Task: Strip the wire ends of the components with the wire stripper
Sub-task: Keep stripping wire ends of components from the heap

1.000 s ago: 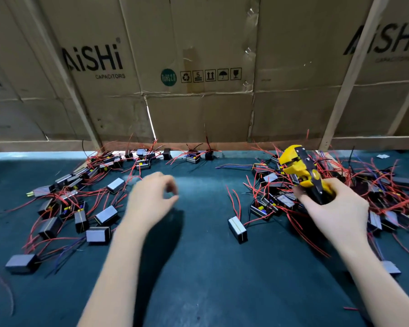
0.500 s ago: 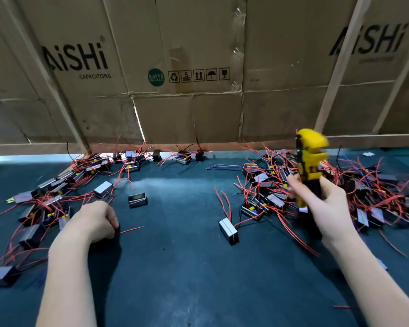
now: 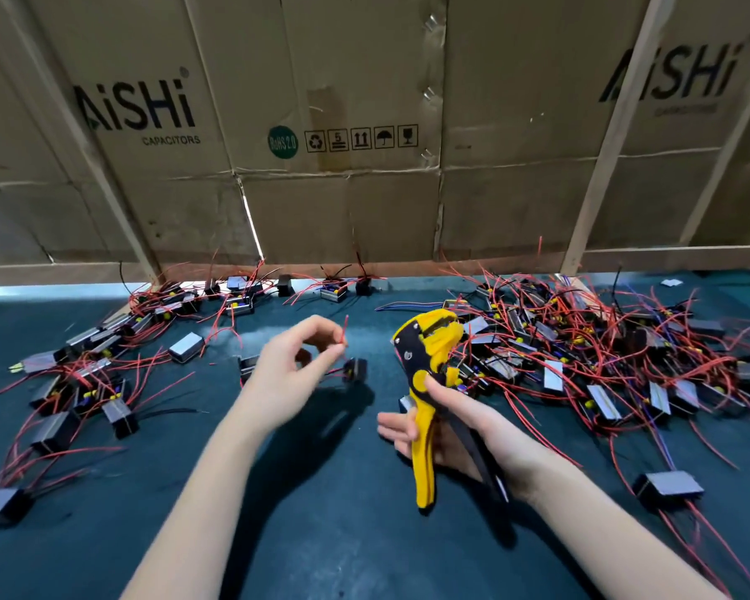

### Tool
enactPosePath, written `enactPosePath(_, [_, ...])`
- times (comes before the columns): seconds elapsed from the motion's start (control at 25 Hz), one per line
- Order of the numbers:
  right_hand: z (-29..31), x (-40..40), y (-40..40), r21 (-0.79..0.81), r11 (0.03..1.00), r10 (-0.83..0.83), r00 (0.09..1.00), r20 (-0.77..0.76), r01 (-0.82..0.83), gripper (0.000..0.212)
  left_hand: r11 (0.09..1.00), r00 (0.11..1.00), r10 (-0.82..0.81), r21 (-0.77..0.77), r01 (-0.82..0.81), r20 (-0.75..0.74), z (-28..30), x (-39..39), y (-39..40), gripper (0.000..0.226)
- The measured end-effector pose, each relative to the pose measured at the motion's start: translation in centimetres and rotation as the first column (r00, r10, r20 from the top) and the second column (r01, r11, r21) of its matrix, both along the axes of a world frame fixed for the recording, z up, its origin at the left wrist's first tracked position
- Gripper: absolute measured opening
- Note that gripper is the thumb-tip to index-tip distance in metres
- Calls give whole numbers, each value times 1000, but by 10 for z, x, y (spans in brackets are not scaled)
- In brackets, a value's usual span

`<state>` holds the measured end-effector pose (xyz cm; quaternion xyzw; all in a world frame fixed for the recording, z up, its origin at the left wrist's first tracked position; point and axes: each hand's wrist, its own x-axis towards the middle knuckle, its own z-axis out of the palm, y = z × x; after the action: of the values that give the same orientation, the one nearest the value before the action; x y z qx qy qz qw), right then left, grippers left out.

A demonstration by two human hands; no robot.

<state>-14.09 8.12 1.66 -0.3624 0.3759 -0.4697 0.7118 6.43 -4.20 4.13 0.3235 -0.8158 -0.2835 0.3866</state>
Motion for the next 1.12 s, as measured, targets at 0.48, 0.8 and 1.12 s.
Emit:
enactPosePath(0.48, [2,-34,-6,-281,868,-478,841,-251,409,34,935,975,-204,312,166,93,-4,8,1,30])
enactPosePath(0.8, [4,-33,9,-417,905,-311,793,-524,80,30,844,828,92,398,-359,553,-15,-5,5,69])
enactPosePath(1.12, [3,-29,7,-417,888,-425,691,-586,193,61,878,967,39,454,-154,251,-27,-36,20,24])
